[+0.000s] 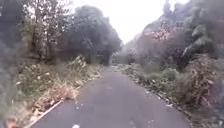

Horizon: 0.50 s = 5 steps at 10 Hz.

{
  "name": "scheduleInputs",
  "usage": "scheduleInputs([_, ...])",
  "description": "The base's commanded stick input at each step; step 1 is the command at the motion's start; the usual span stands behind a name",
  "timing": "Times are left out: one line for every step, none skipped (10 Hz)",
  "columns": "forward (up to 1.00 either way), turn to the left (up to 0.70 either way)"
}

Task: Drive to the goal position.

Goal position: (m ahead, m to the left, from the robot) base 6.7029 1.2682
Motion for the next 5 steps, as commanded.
scheduleInputs([0.6, 0.0])
scheduleInputs([0.6, 0.0])
scheduleInputs([0.6, 0.0])
scheduleInputs([0.6, 0.0])
scheduleInputs([0.6, -0.01])
